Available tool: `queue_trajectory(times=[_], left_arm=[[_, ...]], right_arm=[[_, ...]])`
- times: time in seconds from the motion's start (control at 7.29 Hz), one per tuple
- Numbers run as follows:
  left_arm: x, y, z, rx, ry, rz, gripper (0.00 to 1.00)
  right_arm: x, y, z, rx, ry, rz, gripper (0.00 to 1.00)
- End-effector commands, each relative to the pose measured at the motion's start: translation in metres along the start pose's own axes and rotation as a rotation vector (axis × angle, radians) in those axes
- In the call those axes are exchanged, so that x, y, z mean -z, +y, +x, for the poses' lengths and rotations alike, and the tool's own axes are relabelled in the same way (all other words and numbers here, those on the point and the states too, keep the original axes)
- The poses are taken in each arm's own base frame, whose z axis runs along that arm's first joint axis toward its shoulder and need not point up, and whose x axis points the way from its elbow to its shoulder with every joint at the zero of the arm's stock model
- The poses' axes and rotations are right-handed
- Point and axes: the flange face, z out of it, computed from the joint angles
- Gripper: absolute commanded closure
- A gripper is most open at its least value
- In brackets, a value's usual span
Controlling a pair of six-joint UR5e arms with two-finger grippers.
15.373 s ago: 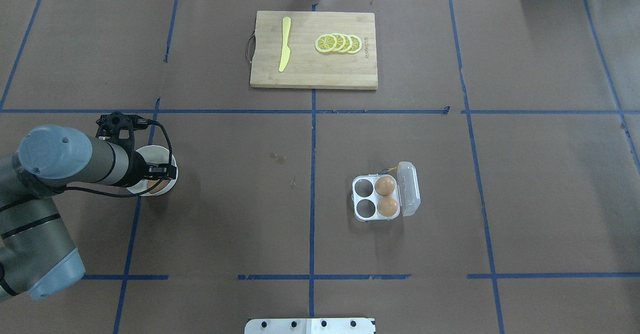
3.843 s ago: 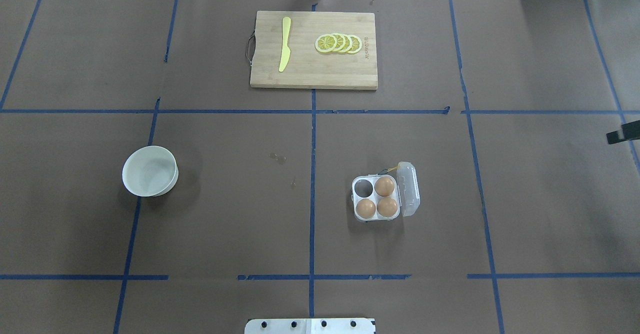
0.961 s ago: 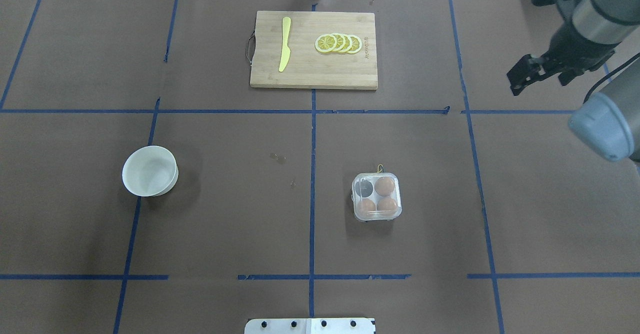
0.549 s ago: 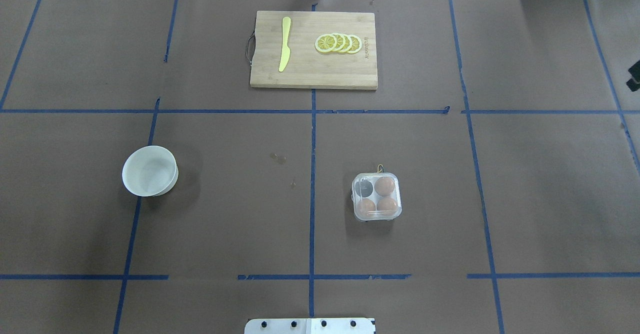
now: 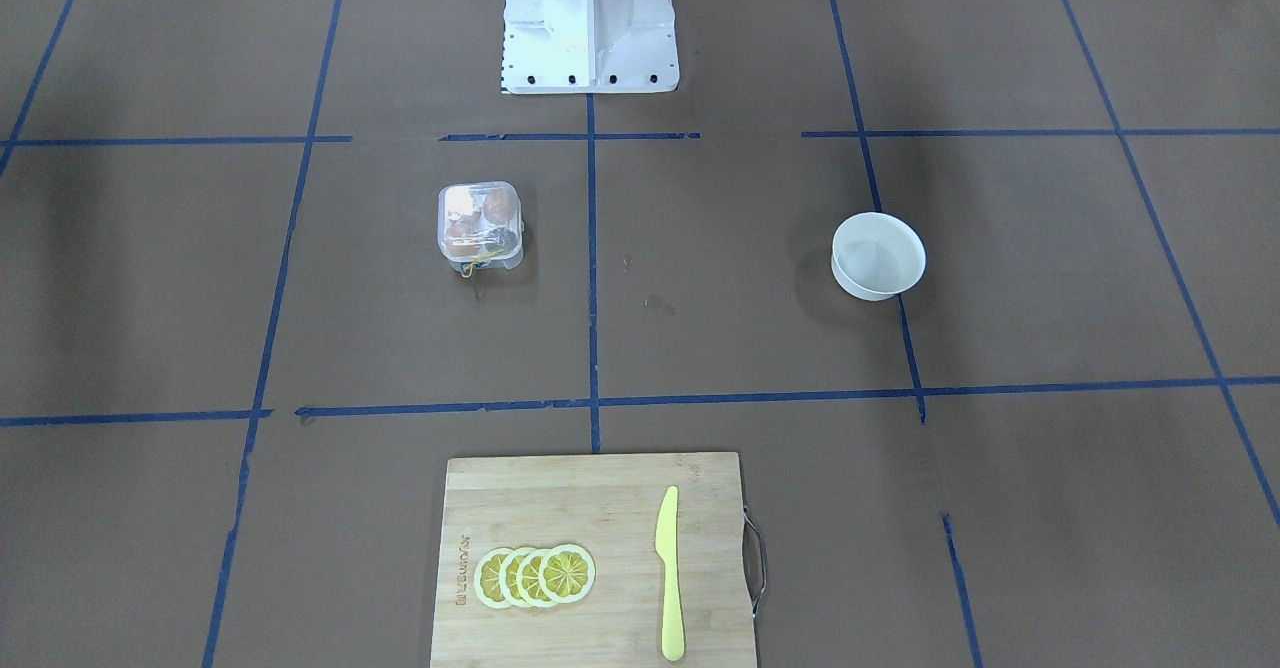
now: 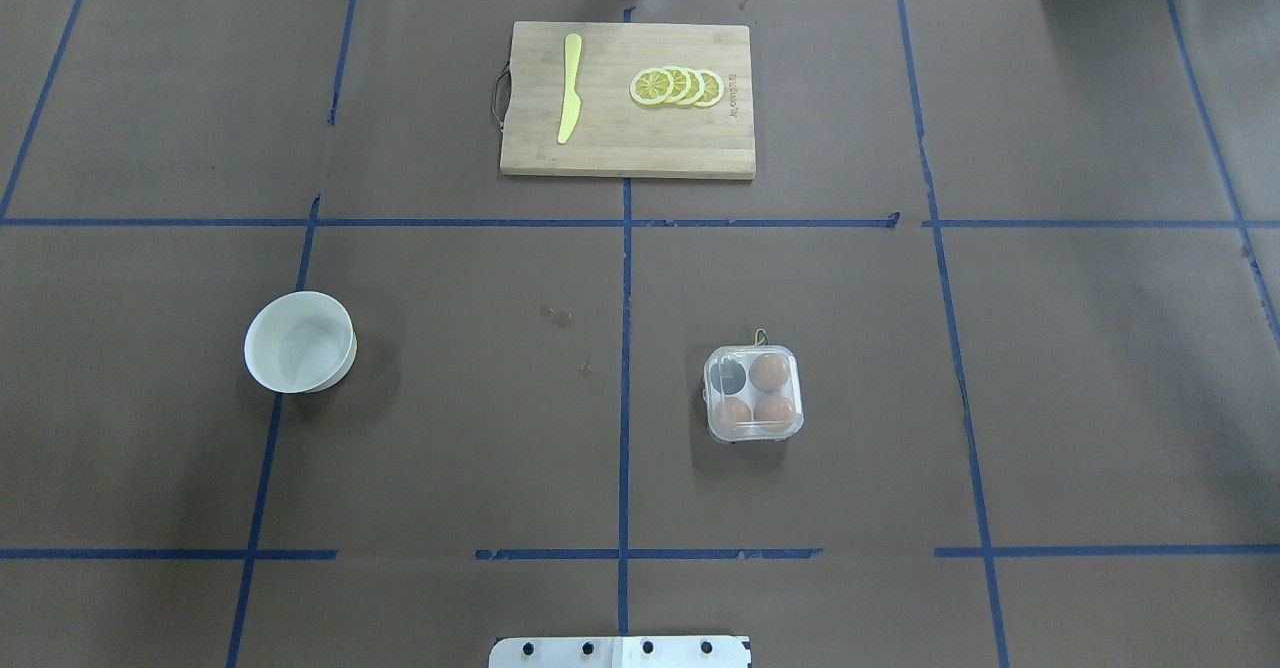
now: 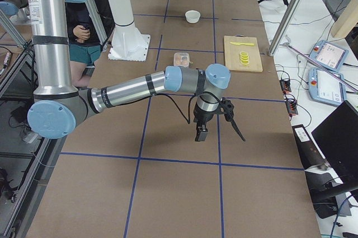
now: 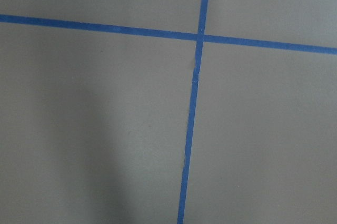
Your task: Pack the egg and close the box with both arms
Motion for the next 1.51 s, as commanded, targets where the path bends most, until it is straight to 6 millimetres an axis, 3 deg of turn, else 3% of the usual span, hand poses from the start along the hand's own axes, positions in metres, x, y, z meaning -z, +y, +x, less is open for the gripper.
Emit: queue_trajectory(times=[0.0,0.41,0.82,1.37], left_arm=[[0.001,-0.001,0.002,-0.004,0.000,0.004,0.00],[-0.010,0.011,-0.007,0.021,0.009,-0.024,0.00],[-0.031,0.049,-0.018,0.061,0.019,-0.071,0.00],[-0.023,0.041,-0.012,0.032,0.014,-0.052,0.00]], right_arm=[[-0.027,0.023,0.022,0.007,0.002,0.017,0.00],[-0.052,0.038,0.040,0.018,0.003,0.037,0.00],[-0.058,0.044,0.045,0.007,0.005,0.023,0.00],[-0.060,0.047,0.046,0.001,0.002,0.019,0.00]])
